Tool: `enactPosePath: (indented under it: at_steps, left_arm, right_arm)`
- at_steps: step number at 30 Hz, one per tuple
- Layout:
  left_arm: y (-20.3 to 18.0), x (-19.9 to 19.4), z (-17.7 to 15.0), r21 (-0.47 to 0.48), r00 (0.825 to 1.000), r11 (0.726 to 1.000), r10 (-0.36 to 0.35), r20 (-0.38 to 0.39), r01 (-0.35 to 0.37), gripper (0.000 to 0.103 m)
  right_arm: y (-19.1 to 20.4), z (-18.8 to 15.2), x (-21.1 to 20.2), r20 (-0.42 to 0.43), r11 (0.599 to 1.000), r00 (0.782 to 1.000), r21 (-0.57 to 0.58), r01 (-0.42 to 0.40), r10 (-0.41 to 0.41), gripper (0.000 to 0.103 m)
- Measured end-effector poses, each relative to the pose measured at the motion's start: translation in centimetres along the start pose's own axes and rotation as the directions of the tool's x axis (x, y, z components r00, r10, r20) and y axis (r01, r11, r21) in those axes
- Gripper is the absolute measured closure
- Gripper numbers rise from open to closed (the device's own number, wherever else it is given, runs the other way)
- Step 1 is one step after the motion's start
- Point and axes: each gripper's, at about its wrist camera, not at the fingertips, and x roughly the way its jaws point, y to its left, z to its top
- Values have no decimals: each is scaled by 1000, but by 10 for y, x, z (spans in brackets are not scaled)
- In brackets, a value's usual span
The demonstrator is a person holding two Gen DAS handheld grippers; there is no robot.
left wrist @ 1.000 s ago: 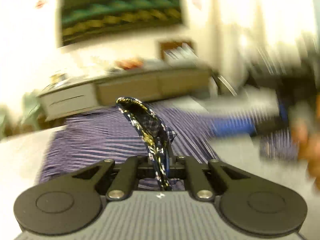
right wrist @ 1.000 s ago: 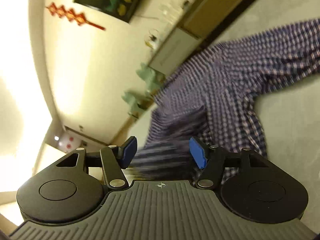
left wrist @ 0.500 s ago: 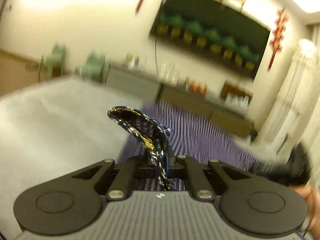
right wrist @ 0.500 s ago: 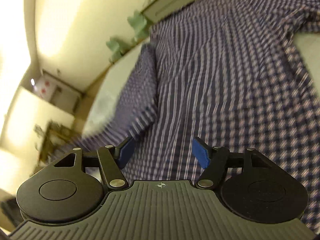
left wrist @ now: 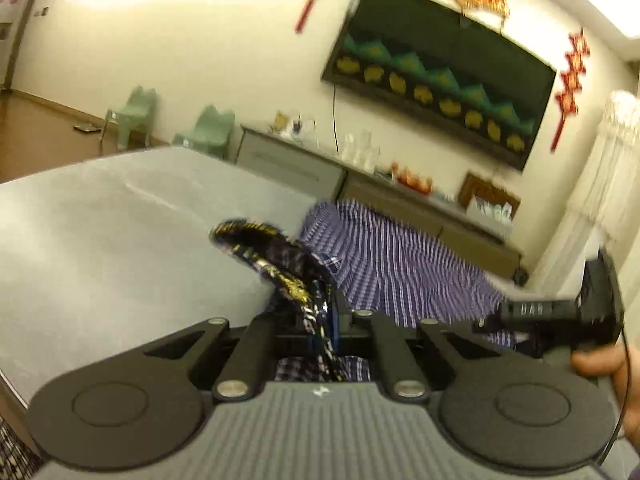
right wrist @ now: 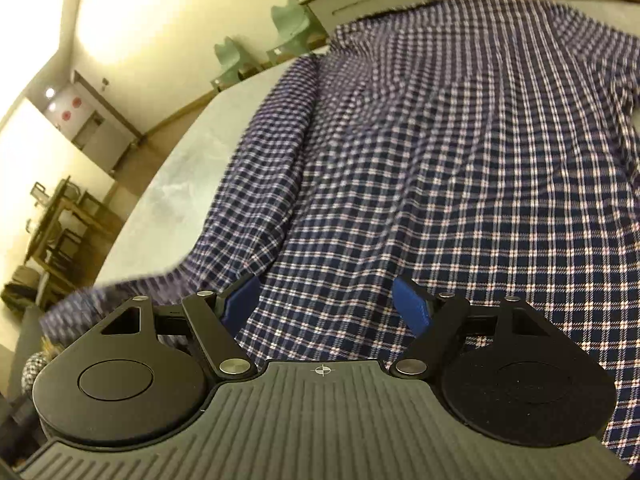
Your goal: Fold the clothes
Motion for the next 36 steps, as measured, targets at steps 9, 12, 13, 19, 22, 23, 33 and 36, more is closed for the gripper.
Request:
enactPosePath:
  at_steps: [9,12,13,19,22,23,33,36]
  left_arm:
    - [14,19,-28,-125,975,989,-103,-198,79,95]
    - [15,19,-28,-150,965,980,-163,-207,133,95]
    - [16,19,-29,-156,961,977,-178,-211,147,95]
    - [16,30,-22,-154,953,969,-222,-204,193,95]
    - [16,37,-22,-147,946,968,-231,-229,201,95]
    - [17,38,-23,-145,942,967,-238,-239,208,95]
    - [20,49,-26,-126,913,959,-279,-298,252,95]
    - [21,50,-26,-119,906,958,-287,-310,263,95]
  right_arm:
    - [29,2,17,43,961,974,-160,224,-220,21]
    - [52,19,18,100,963,975,-165,213,-199,21]
    - [62,26,22,118,962,974,-173,211,-193,21]
    - [123,99,80,171,916,953,-274,291,-252,22]
    - [139,144,127,158,901,940,-272,337,-304,20]
    - [141,158,144,157,891,930,-272,364,-332,20]
    - [121,225,254,94,793,844,-302,529,-528,102]
    - [129,232,250,157,778,843,-328,536,-514,103]
